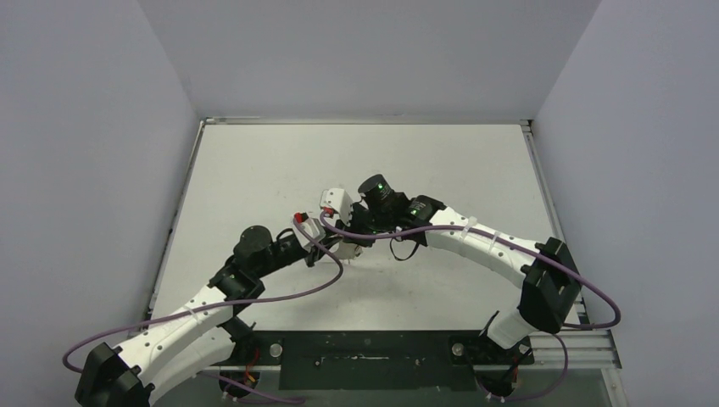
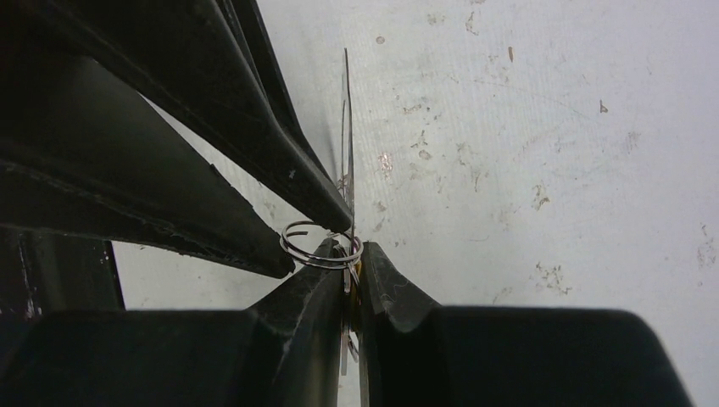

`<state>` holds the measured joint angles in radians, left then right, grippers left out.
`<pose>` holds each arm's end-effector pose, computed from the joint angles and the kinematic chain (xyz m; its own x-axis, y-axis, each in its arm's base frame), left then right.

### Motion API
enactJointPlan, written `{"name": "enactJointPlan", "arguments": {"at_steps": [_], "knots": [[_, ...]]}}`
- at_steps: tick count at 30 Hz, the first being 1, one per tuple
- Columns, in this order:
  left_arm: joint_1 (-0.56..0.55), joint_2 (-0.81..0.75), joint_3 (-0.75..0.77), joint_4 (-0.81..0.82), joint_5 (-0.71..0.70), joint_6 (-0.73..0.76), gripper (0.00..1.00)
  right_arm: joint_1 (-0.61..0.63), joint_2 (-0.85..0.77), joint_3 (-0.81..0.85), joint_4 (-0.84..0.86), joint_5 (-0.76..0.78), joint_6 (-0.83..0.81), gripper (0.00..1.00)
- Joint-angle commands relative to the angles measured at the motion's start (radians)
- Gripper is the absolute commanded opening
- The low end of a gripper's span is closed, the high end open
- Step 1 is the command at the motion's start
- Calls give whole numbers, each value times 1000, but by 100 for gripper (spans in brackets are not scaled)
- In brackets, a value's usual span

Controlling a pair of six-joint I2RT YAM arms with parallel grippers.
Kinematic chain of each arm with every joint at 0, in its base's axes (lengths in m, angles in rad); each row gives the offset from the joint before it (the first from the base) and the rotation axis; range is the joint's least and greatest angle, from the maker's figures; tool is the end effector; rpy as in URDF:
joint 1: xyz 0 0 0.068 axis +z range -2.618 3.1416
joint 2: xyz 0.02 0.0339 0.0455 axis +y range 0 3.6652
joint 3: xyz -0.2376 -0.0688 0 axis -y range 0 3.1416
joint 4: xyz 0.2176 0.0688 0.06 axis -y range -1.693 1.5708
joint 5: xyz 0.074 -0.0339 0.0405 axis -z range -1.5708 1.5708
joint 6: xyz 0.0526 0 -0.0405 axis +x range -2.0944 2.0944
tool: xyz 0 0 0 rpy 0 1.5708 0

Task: Put the keys on the keyring

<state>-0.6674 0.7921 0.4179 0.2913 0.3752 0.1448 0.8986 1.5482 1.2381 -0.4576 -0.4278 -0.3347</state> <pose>0.1452 -0.1390 0.2488 0.0601 0.1236 -0.9905 0.8631 0.4921 0.1138 0.1871 0.2701 0.2571 -0.1135 -0.6226 -0.7742 -0.9901 0.1360 0.0358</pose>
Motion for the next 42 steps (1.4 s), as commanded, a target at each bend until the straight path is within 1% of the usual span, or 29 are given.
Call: {"name": "enactJointPlan", "arguments": {"at_steps": [1, 3, 7, 12, 16, 18, 21, 22, 24, 26, 29, 36, 40, 42], "knots": [[-6, 11, 7, 72, -37, 20, 17, 7, -3, 46, 39, 0, 6, 0], [-5, 15, 6, 71, -41, 23, 13, 7, -3, 47, 37, -1, 6, 0], [-6, 12, -1, 75, -61, 25, 0, 7, 0, 46, 35, -1, 6, 0], [-6, -30, -24, 75, -92, 17, 0, 6, 6, 47, 30, -9, 5, 0], [-6, -75, -54, 85, -115, -2, 0, -9, 12, 47, 33, -55, 14, 0], [-6, -92, -67, 92, -117, -8, 0, -29, 7, 40, 50, -95, 29, 16], [-6, -109, -80, 91, -109, -8, 0, -73, -25, 0, 125, -178, 76, 33], [-6, -114, -85, 92, -108, -8, 0, -90, -40, -24, 160, -218, 97, 41], [-6, -122, -94, 98, -103, -7, 0, -126, -72, -60, 236, -281, 143, 48], [-5, -127, -103, 106, -99, -5, 0, -152, -98, -91, 317, -329, 186, 52], [-6, -131, -111, 115, -97, -6, 0, -165, -118, -111, 364, -367, 214, 55], [-5, -136, -115, 125, -85, -2, 0, -165, -85, -106, 399, -413, 249, 56], [-5, -145, -119, 125, -82, -2, 0, -165, -45, -96, 430, -457, 272, 55], [-6, -146, -120, 125, -83, -3, 0, -165, -26, -87, 427, -465, 273, 53]]}}
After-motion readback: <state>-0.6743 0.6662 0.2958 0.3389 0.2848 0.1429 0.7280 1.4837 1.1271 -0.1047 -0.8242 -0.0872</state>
